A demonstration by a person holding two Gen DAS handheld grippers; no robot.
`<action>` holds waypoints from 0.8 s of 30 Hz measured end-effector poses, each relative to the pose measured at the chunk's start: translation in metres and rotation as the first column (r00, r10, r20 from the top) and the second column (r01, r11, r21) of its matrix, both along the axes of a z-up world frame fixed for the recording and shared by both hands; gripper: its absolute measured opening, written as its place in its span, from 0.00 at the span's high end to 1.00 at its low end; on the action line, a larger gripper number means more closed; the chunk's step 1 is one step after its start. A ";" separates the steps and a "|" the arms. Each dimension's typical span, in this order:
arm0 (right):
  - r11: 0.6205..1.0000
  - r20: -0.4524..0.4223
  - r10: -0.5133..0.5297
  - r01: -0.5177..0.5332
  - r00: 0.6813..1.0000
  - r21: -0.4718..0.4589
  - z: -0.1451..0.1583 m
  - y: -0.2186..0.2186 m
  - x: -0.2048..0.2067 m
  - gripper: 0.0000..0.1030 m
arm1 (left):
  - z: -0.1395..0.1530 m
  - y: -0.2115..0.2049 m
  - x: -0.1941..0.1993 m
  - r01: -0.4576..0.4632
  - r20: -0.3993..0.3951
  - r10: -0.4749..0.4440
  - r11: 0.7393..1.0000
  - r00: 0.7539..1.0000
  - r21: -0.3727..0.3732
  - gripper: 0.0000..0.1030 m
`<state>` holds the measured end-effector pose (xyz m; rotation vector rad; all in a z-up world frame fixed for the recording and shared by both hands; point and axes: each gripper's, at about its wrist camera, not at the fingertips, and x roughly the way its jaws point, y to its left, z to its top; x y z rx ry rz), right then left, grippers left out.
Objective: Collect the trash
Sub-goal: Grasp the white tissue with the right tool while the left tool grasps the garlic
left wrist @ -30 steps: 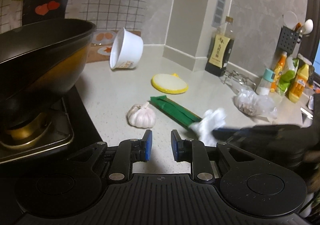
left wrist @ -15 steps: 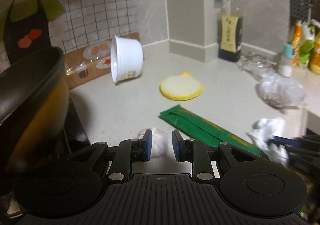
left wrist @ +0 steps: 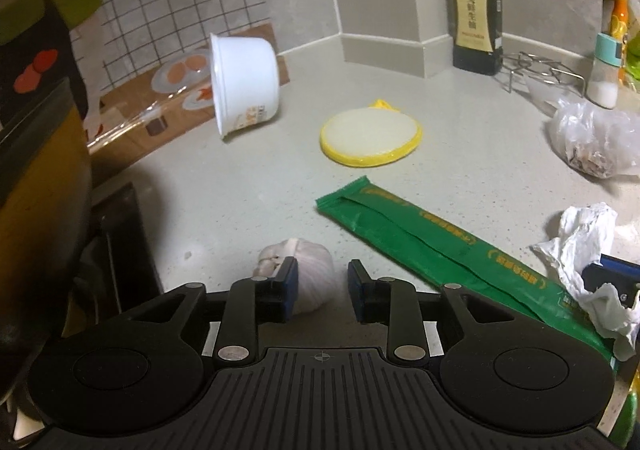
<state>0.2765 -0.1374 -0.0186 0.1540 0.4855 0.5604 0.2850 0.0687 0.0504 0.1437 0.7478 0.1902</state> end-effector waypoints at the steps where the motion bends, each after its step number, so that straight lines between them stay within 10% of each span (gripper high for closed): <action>1: 1.000 0.001 0.001 -0.001 1.000 0.002 0.000 0.000 0.000 0.90 | 0.000 -0.001 0.001 0.004 -0.001 -0.004 1.000 1.000 -0.001 0.66; 7: 1.000 -0.002 -0.001 0.001 1.000 -0.009 0.000 0.001 0.000 0.90 | -0.002 -0.009 0.001 0.065 -0.021 -0.066 0.998 0.998 -0.023 0.34; 11: 0.999 -0.022 -0.006 0.005 1.000 -0.034 0.005 0.006 0.002 0.89 | -0.002 -0.005 -0.004 0.132 -0.025 -0.136 0.983 0.990 -0.130 0.38; 15: 0.999 -0.031 0.001 -0.003 1.000 -0.047 0.008 0.009 0.002 0.82 | -0.004 -0.004 -0.008 0.092 0.010 -0.092 0.996 0.996 0.004 0.40; 24: 0.998 -0.019 0.034 -0.035 0.999 -0.060 0.009 0.016 -0.005 0.61 | -0.002 0.025 0.011 -0.008 0.022 0.008 1.000 1.000 -0.019 0.40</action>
